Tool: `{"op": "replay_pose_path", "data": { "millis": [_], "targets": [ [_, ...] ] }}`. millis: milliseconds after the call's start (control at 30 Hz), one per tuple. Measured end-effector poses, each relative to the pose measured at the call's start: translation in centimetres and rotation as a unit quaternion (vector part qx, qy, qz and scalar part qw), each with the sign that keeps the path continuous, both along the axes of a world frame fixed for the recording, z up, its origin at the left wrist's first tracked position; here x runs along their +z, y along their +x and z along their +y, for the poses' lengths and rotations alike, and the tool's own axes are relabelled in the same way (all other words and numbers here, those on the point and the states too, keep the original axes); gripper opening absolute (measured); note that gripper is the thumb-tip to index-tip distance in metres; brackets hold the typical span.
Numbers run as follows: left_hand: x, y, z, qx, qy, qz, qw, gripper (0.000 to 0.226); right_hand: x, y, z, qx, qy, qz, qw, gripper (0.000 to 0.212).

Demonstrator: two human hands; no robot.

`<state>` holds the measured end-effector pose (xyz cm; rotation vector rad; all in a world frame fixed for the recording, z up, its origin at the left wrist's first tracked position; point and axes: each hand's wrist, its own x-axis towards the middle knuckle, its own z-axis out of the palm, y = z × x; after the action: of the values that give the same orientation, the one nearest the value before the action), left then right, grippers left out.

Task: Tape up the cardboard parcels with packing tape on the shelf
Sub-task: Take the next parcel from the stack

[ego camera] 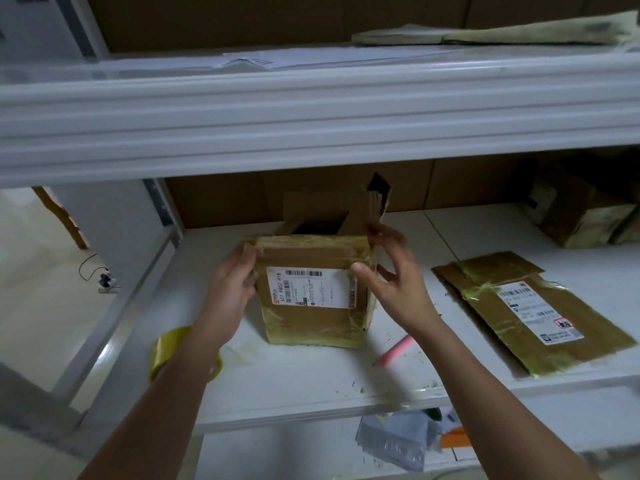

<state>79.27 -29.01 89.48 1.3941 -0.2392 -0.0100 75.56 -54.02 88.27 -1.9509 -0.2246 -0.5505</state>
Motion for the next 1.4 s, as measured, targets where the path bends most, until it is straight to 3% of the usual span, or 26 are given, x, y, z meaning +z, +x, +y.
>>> {"op": "replay_pose_path", "data": {
  "millis": [67,100,133,267,433,567,700,833,900,933,1000,1067,1200,1300,1400],
  "targets": [
    [0.2,0.1,0.3,0.009,0.015,-0.010,1.000,0.061,0.2,-0.3,0.1,-0.006,0.000,-0.012,1.000,0.027],
    [0.3,0.1,0.4,0.023,0.032,-0.023,0.999,0.047,0.3,-0.5,0.1,-0.001,0.000,-0.025,1.000,0.026],
    [0.4,0.2,0.4,0.032,0.050,-0.037,0.998,0.032,0.3,-0.7,0.0,0.011,0.002,-0.039,0.999,0.026],
    [0.2,0.6,0.3,0.062,0.124,-0.064,0.988,0.018,0.3,-0.7,0.1,0.036,0.044,-0.026,0.998,0.033],
    [0.2,1.0,0.6,0.056,0.136,-0.043,0.988,0.066,0.5,-0.6,0.9,-0.034,0.059,0.001,0.998,0.021],
    [0.8,1.3,0.4,-0.013,0.172,-0.050,0.984,0.095,1.8,-0.4,-0.1,-0.015,0.064,0.042,0.997,0.068],
    [1.4,1.2,-0.1,-0.031,0.167,-0.065,0.983,0.089,2.3,0.6,-1.0,0.039,0.048,0.086,0.994,0.086],
    [0.9,0.8,-0.1,-0.038,0.173,-0.072,0.982,0.063,2.3,0.1,-1.1,0.045,0.041,0.071,0.996,0.068],
    [0.7,0.6,0.1,0.006,0.247,-0.127,0.961,0.030,1.8,-0.3,-0.8,0.018,0.009,0.014,1.000,0.044],
    [0.8,0.5,0.2,0.046,0.310,-0.174,0.933,0.023,1.2,-0.4,-0.6,0.010,-0.001,-0.014,1.000,0.035],
    [1.3,0.6,-0.1,0.098,0.415,-0.274,0.862,0.035,0.4,-0.6,-0.5,0.000,-0.007,-0.037,0.999,0.028],
    [2.1,0.7,-0.9,0.091,0.471,-0.298,0.825,0.040,0.3,-0.4,-0.6,-0.010,-0.012,-0.027,1.000,0.032],
    [2.2,0.8,-1.6,0.019,0.429,-0.192,0.882,0.030,1.1,0.3,-0.6,0.012,0.017,0.020,1.000,0.029],
    [2.6,1.0,-1.0,-0.007,0.438,-0.167,0.883,0.056,2.3,0.5,-0.8,0.034,0.095,0.062,0.993,0.035],
    [2.7,1.1,0.1,-0.072,0.444,-0.152,0.880,0.064,2.5,0.3,-0.9,0.047,0.048,0.078,0.995,0.033]
  ]
}}
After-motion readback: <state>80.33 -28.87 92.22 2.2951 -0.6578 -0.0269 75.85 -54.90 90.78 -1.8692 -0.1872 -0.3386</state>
